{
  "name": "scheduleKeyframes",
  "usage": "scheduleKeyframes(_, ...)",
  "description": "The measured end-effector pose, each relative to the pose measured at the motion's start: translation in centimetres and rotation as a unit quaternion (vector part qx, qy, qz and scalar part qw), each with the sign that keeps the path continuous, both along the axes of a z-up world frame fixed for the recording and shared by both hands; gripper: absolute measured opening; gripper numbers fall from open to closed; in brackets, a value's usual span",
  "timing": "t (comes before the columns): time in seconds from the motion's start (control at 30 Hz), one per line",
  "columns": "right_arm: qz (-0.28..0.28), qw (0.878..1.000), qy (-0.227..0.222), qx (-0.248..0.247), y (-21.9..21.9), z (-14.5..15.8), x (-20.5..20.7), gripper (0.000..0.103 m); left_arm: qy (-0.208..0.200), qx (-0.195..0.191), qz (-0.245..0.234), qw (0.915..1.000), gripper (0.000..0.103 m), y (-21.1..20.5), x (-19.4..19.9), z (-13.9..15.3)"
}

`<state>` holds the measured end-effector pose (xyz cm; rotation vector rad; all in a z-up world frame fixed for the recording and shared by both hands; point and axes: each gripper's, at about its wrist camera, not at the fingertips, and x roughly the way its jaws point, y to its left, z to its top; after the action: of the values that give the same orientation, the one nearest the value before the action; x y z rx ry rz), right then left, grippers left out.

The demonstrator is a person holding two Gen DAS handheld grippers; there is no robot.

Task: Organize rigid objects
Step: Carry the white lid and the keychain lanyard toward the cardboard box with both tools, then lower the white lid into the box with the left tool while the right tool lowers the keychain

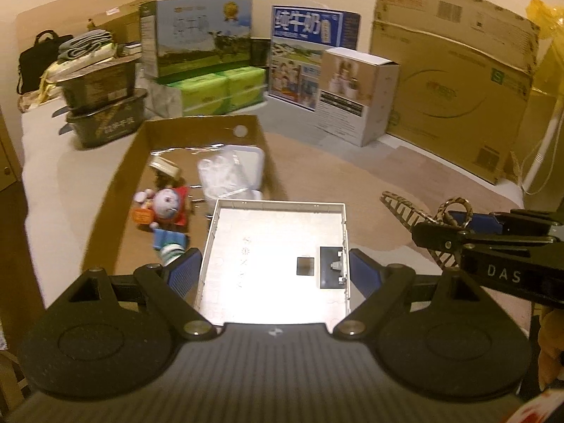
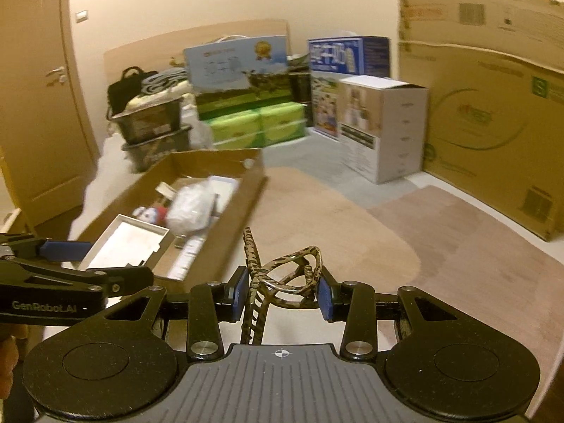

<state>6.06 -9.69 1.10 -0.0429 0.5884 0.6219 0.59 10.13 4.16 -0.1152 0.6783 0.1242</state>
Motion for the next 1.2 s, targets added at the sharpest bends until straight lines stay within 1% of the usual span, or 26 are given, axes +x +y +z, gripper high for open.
scheduleKeyframes(0.23,0.028,1.0,0.0,0.007,3.5,0.9,0.4,0.04,0.002,0.007,0.015,0.9999,0.087,2.6,0.1,0.6)
scheduleKeyframes(0.5,0.047,0.999,0.002,0.008,6.6,1.2,0.8,0.04,0.003,0.011,0.031,0.9995,0.087,5.5,0.4,0.9)
scheduleKeyframes(0.87,0.066,0.998,0.008,-0.002,10.0,0.7,1.3,0.04,0.013,0.01,0.048,0.9987,0.087,8.9,1.0,0.4)
scheduleKeyframes(1.2,0.07,0.997,0.013,-0.002,12.1,0.3,2.9,0.04,0.015,0.01,0.053,0.9984,0.087,11.0,2.4,0.2)
